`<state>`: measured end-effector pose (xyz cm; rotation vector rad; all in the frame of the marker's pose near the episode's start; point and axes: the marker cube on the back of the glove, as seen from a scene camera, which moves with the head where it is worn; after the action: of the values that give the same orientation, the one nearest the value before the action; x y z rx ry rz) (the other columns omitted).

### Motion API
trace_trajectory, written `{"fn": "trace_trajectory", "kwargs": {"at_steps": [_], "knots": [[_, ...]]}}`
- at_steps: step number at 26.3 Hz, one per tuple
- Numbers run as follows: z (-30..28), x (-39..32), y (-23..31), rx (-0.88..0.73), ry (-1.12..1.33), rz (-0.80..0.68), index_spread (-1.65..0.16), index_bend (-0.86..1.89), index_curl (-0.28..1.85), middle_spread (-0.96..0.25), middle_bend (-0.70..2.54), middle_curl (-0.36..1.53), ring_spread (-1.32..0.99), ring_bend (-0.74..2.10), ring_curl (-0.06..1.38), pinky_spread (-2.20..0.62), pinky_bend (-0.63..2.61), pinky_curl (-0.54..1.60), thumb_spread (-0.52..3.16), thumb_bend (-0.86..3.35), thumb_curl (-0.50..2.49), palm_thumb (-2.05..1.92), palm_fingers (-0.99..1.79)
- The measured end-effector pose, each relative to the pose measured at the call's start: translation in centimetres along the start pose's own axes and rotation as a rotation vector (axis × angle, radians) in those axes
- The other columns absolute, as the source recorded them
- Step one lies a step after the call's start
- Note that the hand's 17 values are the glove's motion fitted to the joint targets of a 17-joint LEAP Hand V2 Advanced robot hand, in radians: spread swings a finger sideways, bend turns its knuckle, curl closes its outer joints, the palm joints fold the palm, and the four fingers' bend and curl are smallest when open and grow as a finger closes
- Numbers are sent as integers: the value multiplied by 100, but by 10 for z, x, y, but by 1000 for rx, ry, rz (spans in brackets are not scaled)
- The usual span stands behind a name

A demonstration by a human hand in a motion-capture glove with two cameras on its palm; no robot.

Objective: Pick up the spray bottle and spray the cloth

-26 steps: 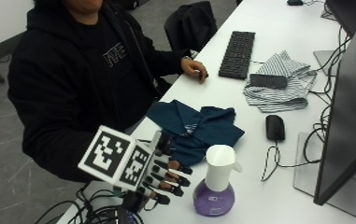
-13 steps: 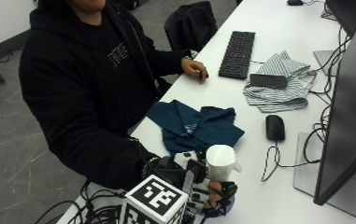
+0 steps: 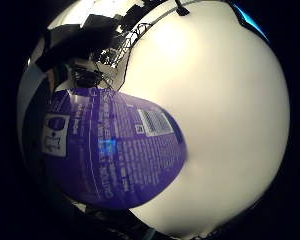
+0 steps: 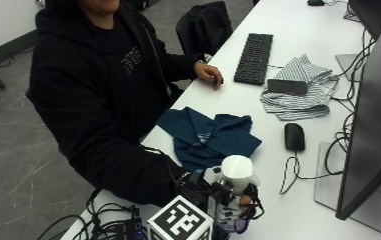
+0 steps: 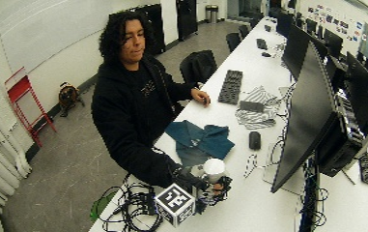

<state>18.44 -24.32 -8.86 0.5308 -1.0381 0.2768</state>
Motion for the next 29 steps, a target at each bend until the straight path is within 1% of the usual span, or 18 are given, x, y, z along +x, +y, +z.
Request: {"fn": "trace_trajectory", "kwargs": {"at_steps": [3,6,8,11,19,21,23,26,29], "knots": [[3,1,-5,68,-6,-29,-33,17,36,-23,37,42,-25,43,36,-12,25,32,64,0,50,95,130],[2,0,-9,189,27,-73,-32,23,39,-23,41,44,-26,46,39,-20,29,33,52,-3,53,94,141],[2,0,-10,244,45,-93,-32,27,41,-24,43,45,-26,47,40,-23,30,34,47,-3,55,94,144],[2,0,-11,284,61,-111,-32,30,43,-24,46,46,-26,50,41,-27,31,35,40,-3,57,93,145],[3,1,-11,306,67,-110,-31,35,48,-25,51,48,-27,54,44,-31,35,37,29,-3,62,94,143],[3,-1,-12,280,63,-100,-31,36,48,-25,52,49,-27,55,44,-32,36,37,28,-3,64,93,142],[1,-5,-11,218,63,-96,-31,36,49,-25,53,49,-27,56,44,-33,36,37,26,-3,65,93,142],[-3,-24,1,40,101,-121,-31,37,50,-24,54,50,-26,56,45,-32,37,37,24,-3,66,94,141],[-6,-61,18,-171,220,-170,-30,37,51,-24,55,50,-26,57,45,-32,38,38,23,-3,68,95,140]]}}
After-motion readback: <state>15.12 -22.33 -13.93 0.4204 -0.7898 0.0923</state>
